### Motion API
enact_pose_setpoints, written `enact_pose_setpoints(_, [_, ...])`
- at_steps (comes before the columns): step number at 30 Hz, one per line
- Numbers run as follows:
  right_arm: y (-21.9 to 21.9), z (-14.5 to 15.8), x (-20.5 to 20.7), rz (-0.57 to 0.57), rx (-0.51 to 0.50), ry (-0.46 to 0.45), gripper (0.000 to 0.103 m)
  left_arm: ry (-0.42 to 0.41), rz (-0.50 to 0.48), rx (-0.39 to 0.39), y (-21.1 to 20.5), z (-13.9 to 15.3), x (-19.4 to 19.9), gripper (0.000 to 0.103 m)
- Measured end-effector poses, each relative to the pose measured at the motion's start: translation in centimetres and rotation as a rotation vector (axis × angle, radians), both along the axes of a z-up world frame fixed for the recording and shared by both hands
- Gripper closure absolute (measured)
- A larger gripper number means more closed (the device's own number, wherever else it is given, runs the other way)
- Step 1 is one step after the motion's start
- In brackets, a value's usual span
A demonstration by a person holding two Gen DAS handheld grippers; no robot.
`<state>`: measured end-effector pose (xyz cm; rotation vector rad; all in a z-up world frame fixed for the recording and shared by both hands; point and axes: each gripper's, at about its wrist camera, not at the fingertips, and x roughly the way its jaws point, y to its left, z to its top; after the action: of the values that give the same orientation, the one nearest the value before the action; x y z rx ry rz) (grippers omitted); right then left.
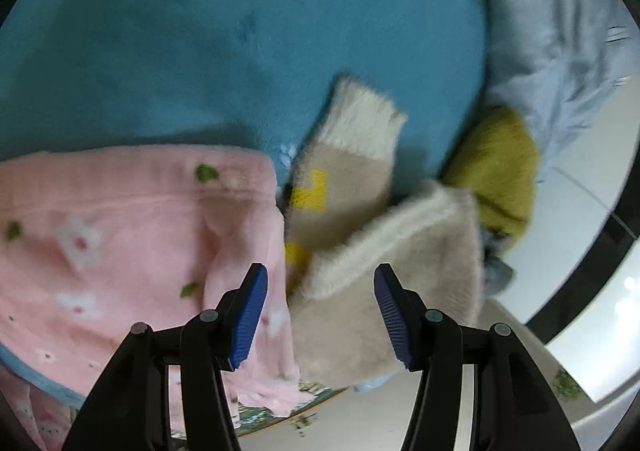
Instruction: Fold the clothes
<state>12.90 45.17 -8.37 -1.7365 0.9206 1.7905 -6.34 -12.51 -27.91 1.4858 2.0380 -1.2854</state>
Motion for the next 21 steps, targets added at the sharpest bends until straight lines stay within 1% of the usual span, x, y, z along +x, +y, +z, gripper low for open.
enact_pose_setpoints(2, [0.3, -0.4, 0.1, -0.01, 0.008, -0.022, 0.037, -0.073, -0.032, 0.001, 0.9, -1.7, -0.8, 0.047])
enact_pose_setpoints(5, [0.2, -0.9, -0.1, -0.009, 0.005, -0.041, 0.037, -0.147, -0.068, -0.012, 1.7, -3.2, -1.7, 0.047])
enact_pose_setpoints(6, [0.1, -1.0, -0.2, -0.007, 0.005, -0.046, 0.037, -0.179, -0.094, -0.024, 2.0, -3.6, -2.0, 0.048])
enact_pose_setpoints(7, [0.1, -1.1, -0.3, -0.005, 0.004, -0.052, 0.037, -0.209, -0.12, -0.037, 2.2, -3.9, -2.3, 0.053])
enact_pose_setpoints(8, [0.0, -1.3, -0.4, -0.003, 0.003, -0.057, 0.037, -0.225, -0.138, -0.054, 2.3, -3.8, -2.5, 0.069])
enact_pose_setpoints(9, [-0.1, -1.3, -0.6, 0.001, 0.001, -0.058, 0.037, -0.24, -0.156, -0.071, 2.5, -3.8, -2.6, 0.081])
enact_pose_setpoints(10, [-0.2, -1.4, -0.8, 0.006, -0.002, -0.059, 0.037, -0.256, -0.174, -0.088, 2.6, -3.7, -2.8, 0.087])
enact_pose_setpoints(11, [-0.3, -1.5, -1.0, 0.01, -0.005, -0.06, 0.037, -0.271, -0.192, -0.105, 2.7, -3.6, -2.9, 0.095])
enact_pose_setpoints(14, [-0.6, -1.5, -1.8, 0.03, -0.01, -0.058, 0.037, -0.314, -0.244, -0.156, 3.1, -3.4, -3.4, 0.098])
enact_pose_setpoints(15, [-0.7, -1.6, -2.0, 0.036, -0.011, -0.057, 0.037, -0.297, -0.244, -0.165, 3.1, -3.0, -3.3, 0.099])
enact_pose_setpoints(18, [-0.9, -1.7, -2.6, 0.049, -0.021, -0.05, 0.037, -0.136, -0.2, -0.145, 2.5, -0.1, -3.3, 0.1])
enact_pose_setpoints(19, [-1.0, -1.8, -2.7, 0.054, -0.025, -0.045, 0.037, -0.033, -0.19, -0.126, 2.2, 1.6, -3.6, 0.1])
enact_pose_setpoints(20, [-1.1, -1.8, -2.9, 0.059, -0.029, -0.038, 0.037, 0.093, -0.207, -0.147, 1.7, 4.2, -4.1, 0.1])
enact_pose_setpoints(21, [-1.2, -1.8, -3.0, 0.063, -0.032, -0.032, 0.037, 0.19, -0.225, -0.178, 1.4, 6.3, -4.2, 0.1])
